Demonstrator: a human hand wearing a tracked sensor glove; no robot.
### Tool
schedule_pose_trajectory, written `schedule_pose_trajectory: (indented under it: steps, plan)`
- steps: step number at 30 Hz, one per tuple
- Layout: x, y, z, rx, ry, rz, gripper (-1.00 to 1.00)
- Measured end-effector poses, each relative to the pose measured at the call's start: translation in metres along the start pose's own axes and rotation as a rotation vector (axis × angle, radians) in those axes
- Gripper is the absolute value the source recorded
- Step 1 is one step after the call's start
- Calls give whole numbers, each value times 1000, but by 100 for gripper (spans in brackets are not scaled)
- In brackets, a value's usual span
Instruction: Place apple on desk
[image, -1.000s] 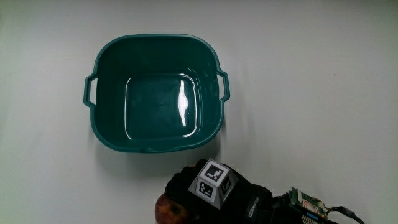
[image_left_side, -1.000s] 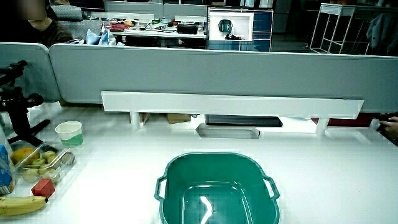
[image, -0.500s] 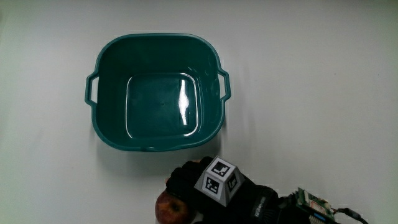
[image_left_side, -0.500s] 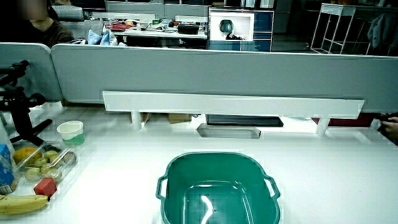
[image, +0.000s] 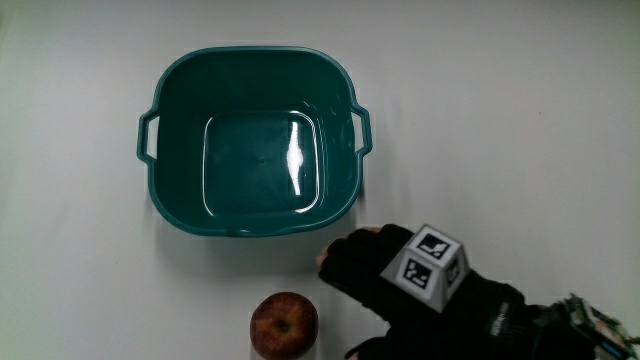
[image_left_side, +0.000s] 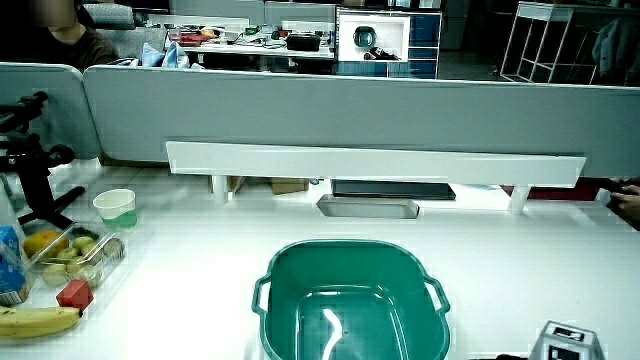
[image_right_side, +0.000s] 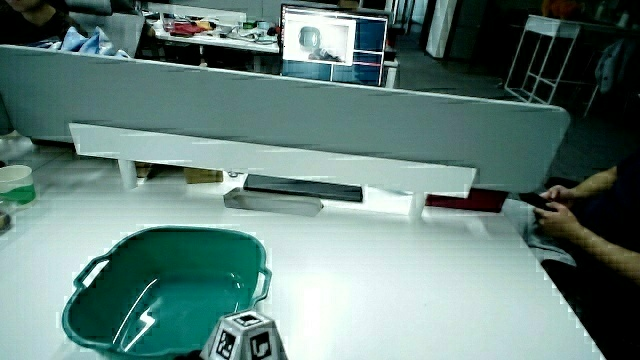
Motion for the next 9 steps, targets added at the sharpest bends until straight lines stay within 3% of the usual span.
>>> schedule_pose_trajectory:
  steps: [2, 8, 9]
  plan:
    - [3, -11, 9, 43, -5, -9, -100]
    - [8, -39, 34, 77, -73, -69, -100]
    - [9, -43, 38, 90, -95, -57, -100]
